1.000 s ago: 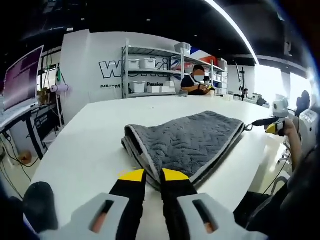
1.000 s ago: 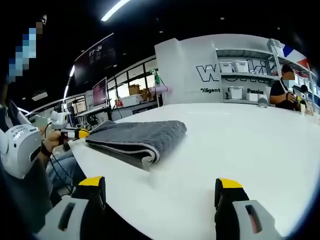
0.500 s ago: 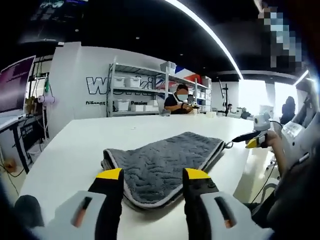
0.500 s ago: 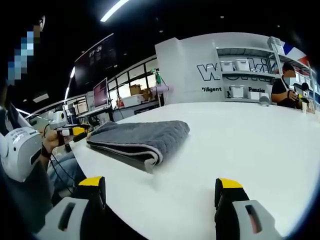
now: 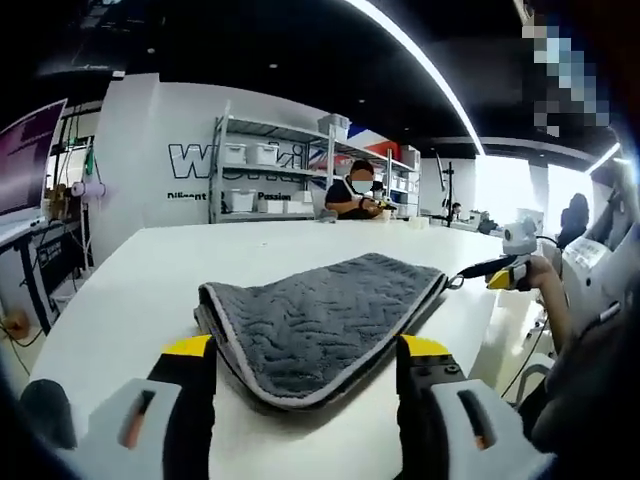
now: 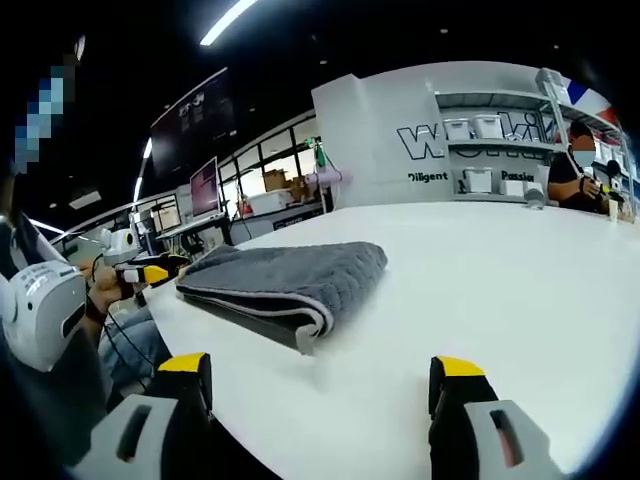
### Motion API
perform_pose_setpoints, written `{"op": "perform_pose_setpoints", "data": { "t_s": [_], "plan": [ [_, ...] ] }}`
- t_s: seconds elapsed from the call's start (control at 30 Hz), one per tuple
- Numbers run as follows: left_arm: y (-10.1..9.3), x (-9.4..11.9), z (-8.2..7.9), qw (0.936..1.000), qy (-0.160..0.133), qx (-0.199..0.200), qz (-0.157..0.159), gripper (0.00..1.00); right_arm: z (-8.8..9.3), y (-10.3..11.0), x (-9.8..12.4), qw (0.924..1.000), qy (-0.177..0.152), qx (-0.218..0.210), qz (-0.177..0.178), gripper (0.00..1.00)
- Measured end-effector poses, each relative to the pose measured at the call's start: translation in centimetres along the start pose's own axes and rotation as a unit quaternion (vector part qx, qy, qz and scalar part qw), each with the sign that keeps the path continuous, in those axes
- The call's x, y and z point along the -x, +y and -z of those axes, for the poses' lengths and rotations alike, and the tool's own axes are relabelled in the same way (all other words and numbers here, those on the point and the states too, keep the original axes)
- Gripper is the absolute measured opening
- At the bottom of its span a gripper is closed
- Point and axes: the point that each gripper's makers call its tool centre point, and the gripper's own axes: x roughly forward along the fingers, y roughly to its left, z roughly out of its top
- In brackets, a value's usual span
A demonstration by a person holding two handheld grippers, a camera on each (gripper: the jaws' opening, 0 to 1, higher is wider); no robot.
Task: Fold the towel on the table until its edges align and the towel forms a compact rectangular stack.
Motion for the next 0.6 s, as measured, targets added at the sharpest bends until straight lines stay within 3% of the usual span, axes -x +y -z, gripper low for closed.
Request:
{"op": "perform_pose_setpoints", "data": {
  "t_s": [0.3,0.6],
  "plan": [
    [-0.6,-0.5,0.9,0.9997,0.022,-0.004,0.01,0.9,0.2,0.0,-0.1,1.0,0.005,-0.004,0.001,0.91],
    [-2.2,-1.2,1.6,0.998,0.036,0.001,0.052,0.97,-0.2,0.1,-0.6,0.9999,0.004,-0.005,-0.009,0.9]
  ]
}}
